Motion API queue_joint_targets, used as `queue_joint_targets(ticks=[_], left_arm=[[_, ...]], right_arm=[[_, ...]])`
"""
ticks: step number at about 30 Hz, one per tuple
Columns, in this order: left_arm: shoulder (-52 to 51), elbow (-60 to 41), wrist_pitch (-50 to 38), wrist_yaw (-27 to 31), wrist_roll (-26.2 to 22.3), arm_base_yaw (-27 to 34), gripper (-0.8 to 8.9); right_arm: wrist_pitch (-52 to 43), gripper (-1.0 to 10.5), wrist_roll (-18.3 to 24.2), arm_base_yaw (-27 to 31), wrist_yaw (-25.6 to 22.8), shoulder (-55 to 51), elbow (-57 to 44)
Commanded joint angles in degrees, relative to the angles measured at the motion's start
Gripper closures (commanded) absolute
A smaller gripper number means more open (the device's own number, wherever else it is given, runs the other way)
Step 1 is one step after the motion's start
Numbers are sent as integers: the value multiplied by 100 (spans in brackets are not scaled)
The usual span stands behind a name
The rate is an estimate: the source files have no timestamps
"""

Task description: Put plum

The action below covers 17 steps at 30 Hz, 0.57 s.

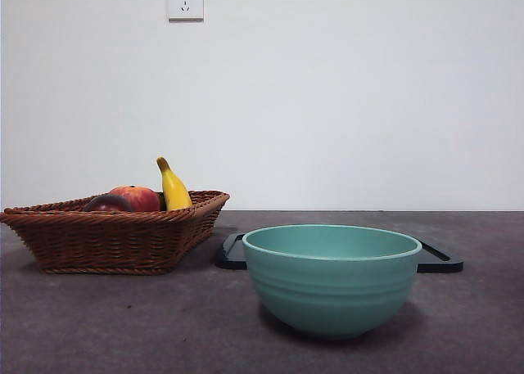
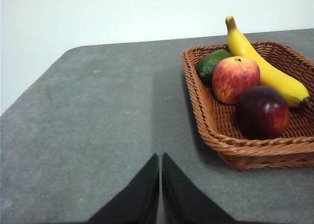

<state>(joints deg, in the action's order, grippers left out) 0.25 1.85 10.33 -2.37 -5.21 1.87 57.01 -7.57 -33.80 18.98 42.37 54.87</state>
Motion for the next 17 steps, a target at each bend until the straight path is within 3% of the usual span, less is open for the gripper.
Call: queue_joint_targets(ticks=[1,11,17], left_arm=[[-9,-120,42,4,11,15,807],[-9,-120,44,4,11,15,807],[-9,-120,44,4,11,15,807]], right_arm=[[-378,941,461,203,-232,-70,101],[-2616,941,813,2870,-420,-977,-898],[-3971,941,1132,3770,-442,-1954,-2286]])
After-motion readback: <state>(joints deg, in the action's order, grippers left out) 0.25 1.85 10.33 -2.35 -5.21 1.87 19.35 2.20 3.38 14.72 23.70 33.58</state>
